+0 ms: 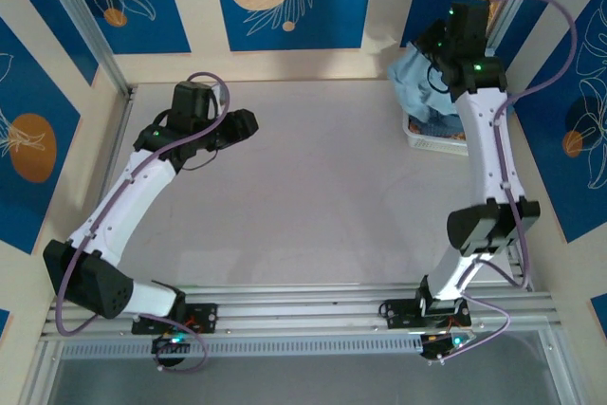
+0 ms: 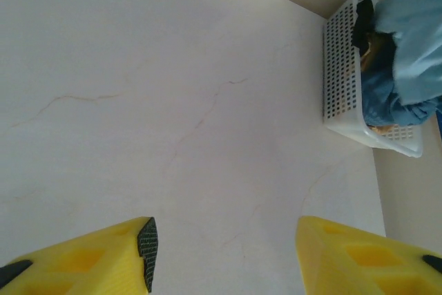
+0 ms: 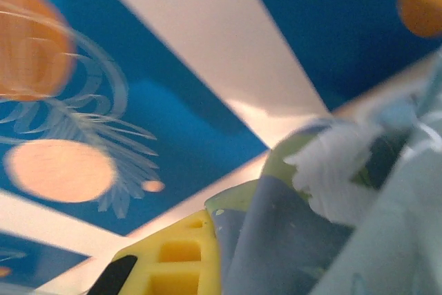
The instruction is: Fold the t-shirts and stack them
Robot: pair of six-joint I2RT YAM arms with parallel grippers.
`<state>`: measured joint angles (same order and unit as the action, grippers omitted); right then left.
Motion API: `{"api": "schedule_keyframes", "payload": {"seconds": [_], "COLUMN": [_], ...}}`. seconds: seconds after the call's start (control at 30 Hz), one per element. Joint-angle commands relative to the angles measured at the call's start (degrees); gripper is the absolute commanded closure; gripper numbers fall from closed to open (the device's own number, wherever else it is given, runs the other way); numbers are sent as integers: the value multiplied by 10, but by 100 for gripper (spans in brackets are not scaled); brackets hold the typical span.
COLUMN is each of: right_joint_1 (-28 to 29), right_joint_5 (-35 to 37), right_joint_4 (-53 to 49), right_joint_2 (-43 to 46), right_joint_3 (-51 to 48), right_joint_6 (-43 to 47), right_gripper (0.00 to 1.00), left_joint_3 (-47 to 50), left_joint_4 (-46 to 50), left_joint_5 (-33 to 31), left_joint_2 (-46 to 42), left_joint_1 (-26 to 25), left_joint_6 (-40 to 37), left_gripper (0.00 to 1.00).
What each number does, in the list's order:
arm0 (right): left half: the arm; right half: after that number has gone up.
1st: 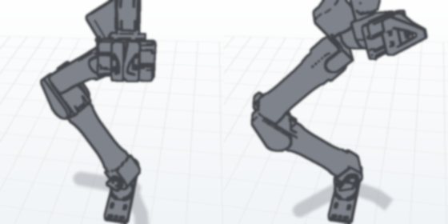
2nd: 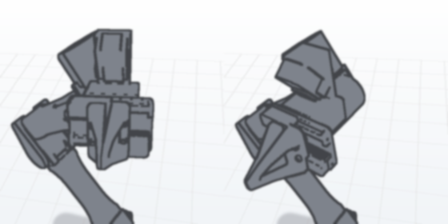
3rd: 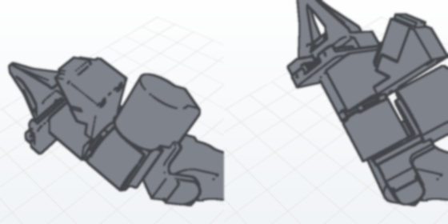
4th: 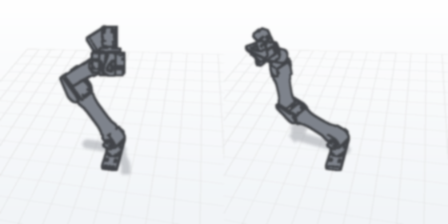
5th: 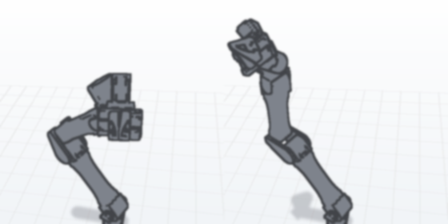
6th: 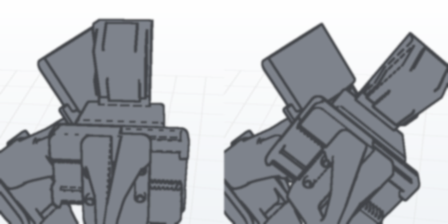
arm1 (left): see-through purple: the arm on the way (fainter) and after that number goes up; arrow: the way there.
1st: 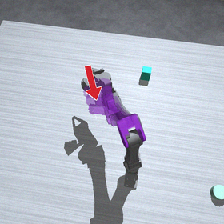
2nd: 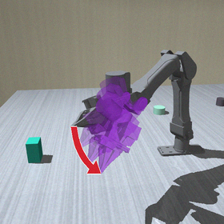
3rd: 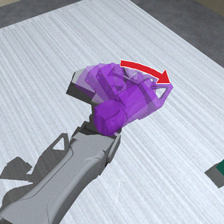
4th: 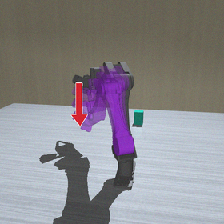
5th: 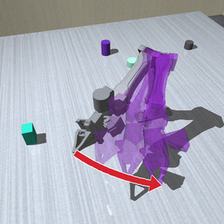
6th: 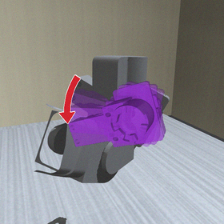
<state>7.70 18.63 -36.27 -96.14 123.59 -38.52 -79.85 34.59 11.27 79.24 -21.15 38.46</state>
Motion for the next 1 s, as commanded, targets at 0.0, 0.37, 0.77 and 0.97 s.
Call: {"api": "schedule_keyframes", "payload": {"seconds": [0.0,0.37,0.77,0.97], "right_joint_1": [63,301,327,189], "right_joint_5": [10,27,-241,-165], "right_joint_4": [46,-13,-8,-63], "right_joint_2": [16,18,-83,35], "right_joint_3": [56,-110,-241,-407], "right_joint_6": [84,42,-46,-98], "right_gripper": [100,100,35,34], "left_joint_3": [-9,0,138,196], "left_joint_4": [38,119,164,114], "left_joint_5": [-43,-184,-64,-10], "left_joint_2": [-2,-84,-167,-117], "left_joint_1": [-3,-3,-12,-164], "left_joint_6": [-11,-7,-57,-110], "left_gripper": [45,44,28,20]}}
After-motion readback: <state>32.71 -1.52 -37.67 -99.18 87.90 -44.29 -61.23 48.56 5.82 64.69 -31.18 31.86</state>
